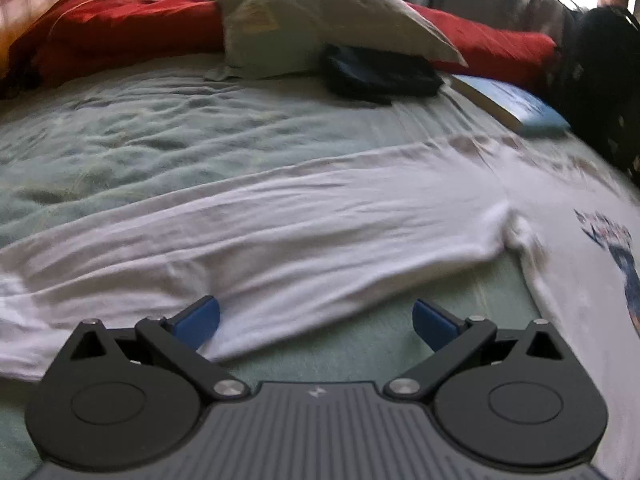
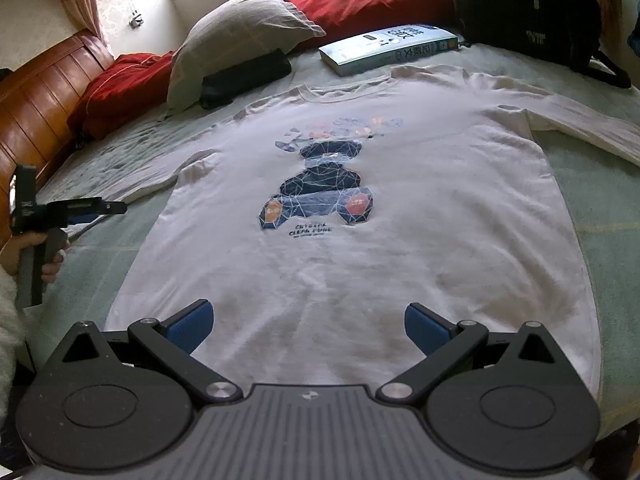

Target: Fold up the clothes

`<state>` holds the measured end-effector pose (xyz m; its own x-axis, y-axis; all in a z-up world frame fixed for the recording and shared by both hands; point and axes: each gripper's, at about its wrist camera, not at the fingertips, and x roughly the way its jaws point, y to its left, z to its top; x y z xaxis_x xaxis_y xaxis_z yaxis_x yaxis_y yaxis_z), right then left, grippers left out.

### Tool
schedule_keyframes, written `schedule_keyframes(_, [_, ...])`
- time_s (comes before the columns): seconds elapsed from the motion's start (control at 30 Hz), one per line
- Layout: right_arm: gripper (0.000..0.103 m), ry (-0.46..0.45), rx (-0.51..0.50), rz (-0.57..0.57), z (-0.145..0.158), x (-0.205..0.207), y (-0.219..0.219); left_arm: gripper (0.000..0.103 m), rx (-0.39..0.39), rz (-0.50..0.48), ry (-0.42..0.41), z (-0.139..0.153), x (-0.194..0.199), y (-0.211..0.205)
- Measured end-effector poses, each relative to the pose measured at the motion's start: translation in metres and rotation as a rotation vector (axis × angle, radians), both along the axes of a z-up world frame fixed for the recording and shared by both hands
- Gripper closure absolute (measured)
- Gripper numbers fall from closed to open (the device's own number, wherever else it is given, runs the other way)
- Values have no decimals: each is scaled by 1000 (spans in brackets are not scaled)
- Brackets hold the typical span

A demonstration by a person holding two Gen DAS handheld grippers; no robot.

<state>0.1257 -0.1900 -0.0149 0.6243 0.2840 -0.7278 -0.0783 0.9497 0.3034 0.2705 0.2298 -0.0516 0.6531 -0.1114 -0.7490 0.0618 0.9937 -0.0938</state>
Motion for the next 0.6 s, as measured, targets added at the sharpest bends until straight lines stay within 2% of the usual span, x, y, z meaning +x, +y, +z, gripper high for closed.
schedule_keyframes(0.13, [0,6,-2,6,-1,0,3,1,-65,-18,-63,15,16,-10])
schedule_keyframes(0.2, [0,0,-15,7,0,-2,4,1,-115,-30,-70,13,28,-19])
schedule_keyframes(0.27, [0,-8,-23,1,2,-3,4,1,-132,-22,-54,4,37,-27])
schedule_keyframes(0.33, [0,-14,-23,-5,4,-4,3,1,-117,2,-18,-9,38,-32])
schedule_keyframes(0.4, [0,-12,-20,-3,3,-2,1,1,-81,-32,-38,-12,24,-37])
schedule_keyframes(0.5, [0,1,-12,-5,-2,2,-1,1,-29,-110,-24,-6,9,-45])
schedule_keyframes(0.6, [0,15,13,-3,-7,4,-2,1,-22,-135,-60,5,9,-51])
